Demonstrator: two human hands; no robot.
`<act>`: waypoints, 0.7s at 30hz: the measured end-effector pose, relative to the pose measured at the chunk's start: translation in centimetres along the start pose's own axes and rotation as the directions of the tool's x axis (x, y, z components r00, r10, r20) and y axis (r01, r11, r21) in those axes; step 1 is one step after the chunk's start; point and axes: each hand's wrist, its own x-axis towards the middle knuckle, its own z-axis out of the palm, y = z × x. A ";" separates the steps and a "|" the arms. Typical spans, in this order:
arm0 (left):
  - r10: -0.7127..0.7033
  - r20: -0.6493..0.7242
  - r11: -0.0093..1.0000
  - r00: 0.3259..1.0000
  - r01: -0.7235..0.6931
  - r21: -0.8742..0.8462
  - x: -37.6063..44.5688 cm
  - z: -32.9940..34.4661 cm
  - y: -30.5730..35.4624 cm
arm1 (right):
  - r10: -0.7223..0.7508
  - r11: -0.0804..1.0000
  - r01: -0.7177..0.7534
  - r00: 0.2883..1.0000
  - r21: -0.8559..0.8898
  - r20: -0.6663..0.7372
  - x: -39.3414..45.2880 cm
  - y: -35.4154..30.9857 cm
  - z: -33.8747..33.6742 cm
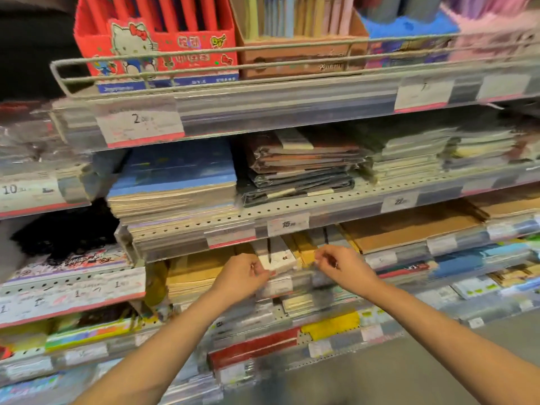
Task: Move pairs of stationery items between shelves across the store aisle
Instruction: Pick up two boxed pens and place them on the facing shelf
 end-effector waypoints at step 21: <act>-0.587 -0.019 0.806 0.809 0.586 0.077 7.3 4.3 3.2 | 0.467 0.850 -0.451 0.884 -0.271 -0.008 6.8 6.2 -0.7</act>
